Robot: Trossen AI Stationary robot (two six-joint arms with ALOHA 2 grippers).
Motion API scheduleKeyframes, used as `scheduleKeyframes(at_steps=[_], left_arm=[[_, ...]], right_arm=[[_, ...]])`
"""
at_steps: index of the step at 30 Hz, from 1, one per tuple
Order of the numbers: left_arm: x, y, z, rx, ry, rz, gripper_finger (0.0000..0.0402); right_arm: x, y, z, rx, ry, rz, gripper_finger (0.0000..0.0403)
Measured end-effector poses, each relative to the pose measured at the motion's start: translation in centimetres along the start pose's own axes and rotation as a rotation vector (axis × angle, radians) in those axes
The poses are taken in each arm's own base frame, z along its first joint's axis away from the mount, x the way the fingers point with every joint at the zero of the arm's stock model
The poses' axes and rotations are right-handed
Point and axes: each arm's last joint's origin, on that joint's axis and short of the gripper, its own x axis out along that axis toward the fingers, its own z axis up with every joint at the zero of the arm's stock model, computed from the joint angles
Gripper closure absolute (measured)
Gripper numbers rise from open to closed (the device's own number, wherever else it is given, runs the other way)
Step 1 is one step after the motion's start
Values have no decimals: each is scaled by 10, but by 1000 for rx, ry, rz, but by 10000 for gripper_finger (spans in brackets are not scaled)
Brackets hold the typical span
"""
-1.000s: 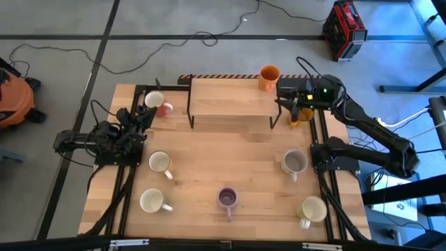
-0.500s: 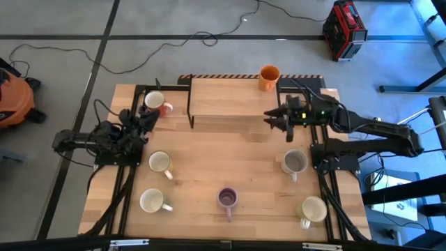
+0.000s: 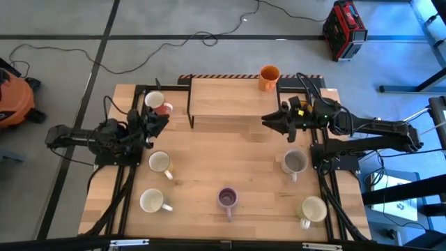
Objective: Place coffee mugs
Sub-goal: Put the violet mug on the shelf
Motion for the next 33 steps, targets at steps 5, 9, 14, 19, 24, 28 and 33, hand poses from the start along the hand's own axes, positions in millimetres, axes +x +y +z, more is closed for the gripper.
scheduleKeyframes(at_steps=[5, 9, 14, 19, 24, 28, 33], left_arm=[[9, -7, 9, 11, 43, -31, 287], [16, -11, 11, 36, 140, -33, 288], [22, -12, 7, 63, 242, -6, 288], [24, -11, 3, 70, 269, 2, 288], [26, -10, -3, 81, 310, 16, 288], [28, -9, -7, 84, 343, 7, 288], [30, -9, -13, 53, 382, 19, 288]], right_arm=[[0, -1, -4, 53, 53, 1, 267], [0, -5, -9, 89, 105, -30, 267], [-3, -10, -20, 150, 220, -85, 267], [-9, -19, -38, 223, 414, -184, 267], [-20, -28, -54, 248, 586, -318, 267], [-20, -29, -55, 246, 598, -334, 267], [3, -12, -52, 173, 485, -189, 267]])
